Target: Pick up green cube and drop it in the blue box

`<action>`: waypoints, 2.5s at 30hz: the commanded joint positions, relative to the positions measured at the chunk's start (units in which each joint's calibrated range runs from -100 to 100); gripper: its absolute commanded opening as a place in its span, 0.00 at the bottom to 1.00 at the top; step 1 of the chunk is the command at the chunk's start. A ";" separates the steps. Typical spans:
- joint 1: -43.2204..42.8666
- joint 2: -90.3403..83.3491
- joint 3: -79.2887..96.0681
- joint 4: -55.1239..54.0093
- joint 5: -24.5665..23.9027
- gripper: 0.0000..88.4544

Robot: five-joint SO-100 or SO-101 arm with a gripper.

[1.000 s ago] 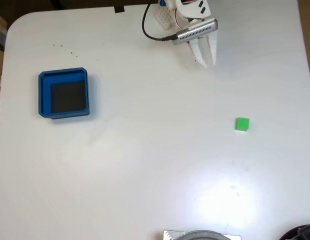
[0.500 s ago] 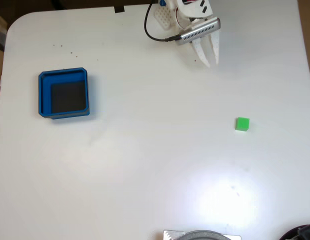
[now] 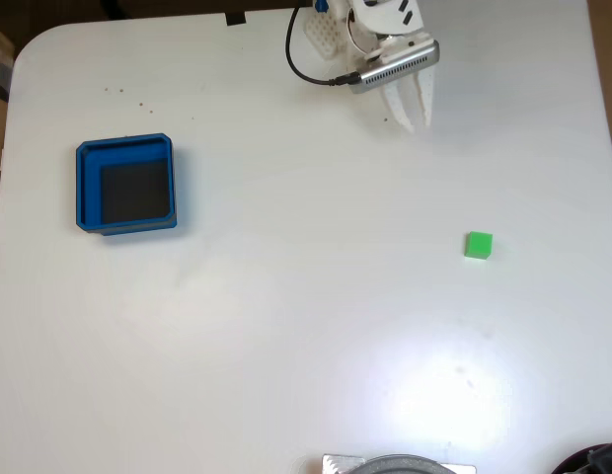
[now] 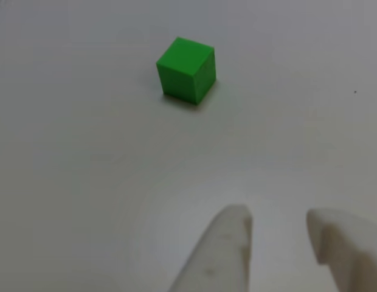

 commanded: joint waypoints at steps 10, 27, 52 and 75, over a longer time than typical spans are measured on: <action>-0.45 23.51 -23.47 -1.31 0.20 0.03; -0.45 49.26 -48.96 -1.31 0.24 0.03; -3.20 82.63 -82.44 -1.07 0.29 0.03; -3.04 100.52 -103.90 21.44 -0.20 0.04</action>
